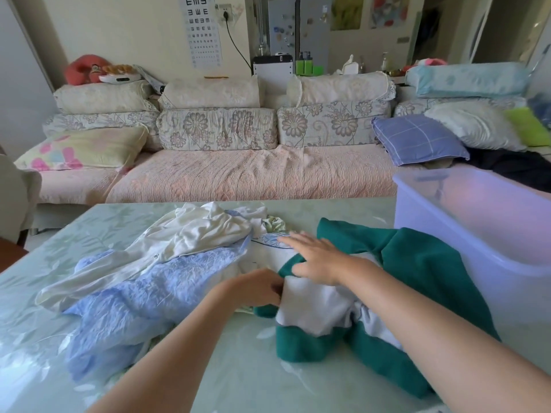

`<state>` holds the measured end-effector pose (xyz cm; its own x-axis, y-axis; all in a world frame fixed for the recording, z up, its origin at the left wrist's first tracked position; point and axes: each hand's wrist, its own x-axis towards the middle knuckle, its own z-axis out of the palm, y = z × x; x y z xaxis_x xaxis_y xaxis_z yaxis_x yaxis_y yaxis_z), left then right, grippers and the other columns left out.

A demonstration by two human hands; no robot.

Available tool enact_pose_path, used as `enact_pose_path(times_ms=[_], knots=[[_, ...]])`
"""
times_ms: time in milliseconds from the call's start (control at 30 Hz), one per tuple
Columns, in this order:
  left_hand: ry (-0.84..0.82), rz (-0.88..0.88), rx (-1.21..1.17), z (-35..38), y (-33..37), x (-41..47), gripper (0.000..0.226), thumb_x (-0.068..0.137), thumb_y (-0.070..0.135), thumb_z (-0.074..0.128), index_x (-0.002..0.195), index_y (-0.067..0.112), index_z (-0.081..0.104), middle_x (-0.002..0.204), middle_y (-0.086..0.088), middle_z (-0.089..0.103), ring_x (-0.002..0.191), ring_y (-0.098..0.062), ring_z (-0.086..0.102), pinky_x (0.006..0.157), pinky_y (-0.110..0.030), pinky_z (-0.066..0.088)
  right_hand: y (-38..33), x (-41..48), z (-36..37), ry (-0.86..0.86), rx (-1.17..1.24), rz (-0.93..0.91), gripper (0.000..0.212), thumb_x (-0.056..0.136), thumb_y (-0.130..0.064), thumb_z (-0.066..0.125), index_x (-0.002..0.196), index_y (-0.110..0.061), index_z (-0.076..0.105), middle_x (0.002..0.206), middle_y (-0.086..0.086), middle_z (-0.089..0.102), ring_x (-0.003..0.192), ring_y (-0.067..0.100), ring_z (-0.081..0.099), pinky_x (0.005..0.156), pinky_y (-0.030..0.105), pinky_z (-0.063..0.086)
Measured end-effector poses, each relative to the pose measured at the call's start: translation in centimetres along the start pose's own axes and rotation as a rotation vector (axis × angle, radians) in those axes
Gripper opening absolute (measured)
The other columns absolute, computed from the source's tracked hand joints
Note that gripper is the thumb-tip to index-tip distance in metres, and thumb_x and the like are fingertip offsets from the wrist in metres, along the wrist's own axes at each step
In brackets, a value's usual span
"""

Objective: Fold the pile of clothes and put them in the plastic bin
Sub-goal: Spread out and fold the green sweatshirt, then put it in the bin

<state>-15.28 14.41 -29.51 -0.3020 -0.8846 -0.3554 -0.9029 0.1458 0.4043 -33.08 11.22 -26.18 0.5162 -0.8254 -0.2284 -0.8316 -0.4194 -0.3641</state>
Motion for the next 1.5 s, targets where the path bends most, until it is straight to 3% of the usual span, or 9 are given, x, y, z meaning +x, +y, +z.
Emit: enact_pose_path(times_ms=[167,267,367,467,600,1067,1267,1433,1500], knots=[[0.053,-0.099,-0.172,-2.1,-2.3,-0.9,0.035,0.090,0.005,0.049,0.109,0.023,0.072,0.108,0.000,0.070,0.097,-0.019,0.067,0.086,-0.034,0.056,-0.8,1.0,2.9,-0.169,-0.294,0.274,0.046,0.097,-0.053,0.034,0.117,-0.022,0.063,0.124,0.006,0.062,0.109,0.028,0.058,0.087,0.039,0.041],[0.367,-0.108,0.227,-2.2,-4.9,-1.1,0.043,0.089,0.019,0.053,0.122,0.047,0.059,0.141,0.006,0.050,0.133,-0.023,0.042,0.109,-0.045,0.037,-2.0,2.2,2.8,-0.169,-0.458,0.275,0.028,0.092,-0.037,0.044,0.106,-0.018,0.059,0.118,0.006,0.062,0.100,0.026,0.056,0.084,0.038,0.039],[0.223,-0.162,0.502,-0.4,-7.5,-0.8,0.076,0.083,0.058,0.059,0.149,0.051,0.022,0.164,0.001,0.001,0.150,-0.032,-0.008,0.112,-0.067,-0.008,-4.0,4.7,3.3,0.013,-0.339,0.213,0.042,0.085,-0.041,0.050,0.122,-0.021,0.053,0.130,0.006,0.054,0.112,0.030,0.055,0.088,0.041,0.041],[0.266,-0.208,0.477,0.5,-10.1,-0.6,0.077,0.086,0.057,0.059,0.149,0.052,0.016,0.163,0.000,-0.003,0.148,-0.039,-0.010,0.110,-0.074,-0.001,-5.2,7.9,4.7,0.034,-0.107,0.204,0.091,0.078,-0.043,0.063,0.153,-0.040,0.012,0.159,0.011,0.016,0.142,0.039,0.028,0.105,0.052,0.038],[0.465,-0.181,0.467,-0.3,-14.4,-0.5,0.067,0.094,0.019,0.053,0.144,0.055,0.027,0.161,0.007,0.009,0.150,-0.032,0.002,0.115,-0.066,0.010,-6.9,13.1,7.9,-0.141,0.088,0.261,0.110,0.078,-0.037,0.068,0.146,-0.060,-0.016,0.163,0.003,-0.025,0.152,0.040,-0.007,0.115,0.061,0.026],[0.857,-0.436,0.284,-4.4,-32.7,-5.2,0.068,0.075,0.009,0.063,0.131,0.045,0.053,0.143,0.005,0.048,0.132,-0.027,0.041,0.110,-0.046,0.027,-23.9,29.4,14.3,0.062,0.196,-0.092,0.079,0.089,-0.009,0.056,0.157,-0.031,0.022,0.163,0.005,0.023,0.147,0.030,0.028,0.116,0.037,0.032],[0.784,-0.546,0.217,-5.0,-34.2,-7.3,0.063,0.076,0.039,0.061,0.136,0.049,0.041,0.156,0.002,0.028,0.146,-0.027,0.013,0.117,-0.053,0.001,-26.5,30.1,14.6,-0.017,0.170,-0.203,0.080,0.086,-0.023,0.058,0.156,-0.038,0.021,0.164,0.005,0.020,0.149,0.031,0.022,0.119,0.044,0.027],[0.861,-0.413,0.187,-5.5,-30.0,-5.6,0.057,0.085,0.048,0.047,0.141,0.044,0.038,0.163,-0.002,0.011,0.150,-0.025,-0.003,0.120,-0.052,-0.005,-22.7,26.1,13.9,0.640,-0.005,-0.139,0.059,0.076,-0.043,0.047,0.134,-0.040,0.053,0.153,0.001,0.038,0.143,0.024,0.028,0.115,0.055,0.020],[0.801,-0.350,0.229,-4.6,-29.1,-4.6,0.062,0.085,0.048,0.048,0.146,0.044,0.034,0.164,-0.001,0.008,0.150,-0.028,-0.002,0.119,-0.055,-0.004,-21.0,25.3,14.5,0.535,0.058,0.081,0.060,0.086,-0.049,0.045,0.145,-0.047,0.037,0.164,0.004,0.014,0.151,0.029,0.006,0.117,0.059,0.008]])
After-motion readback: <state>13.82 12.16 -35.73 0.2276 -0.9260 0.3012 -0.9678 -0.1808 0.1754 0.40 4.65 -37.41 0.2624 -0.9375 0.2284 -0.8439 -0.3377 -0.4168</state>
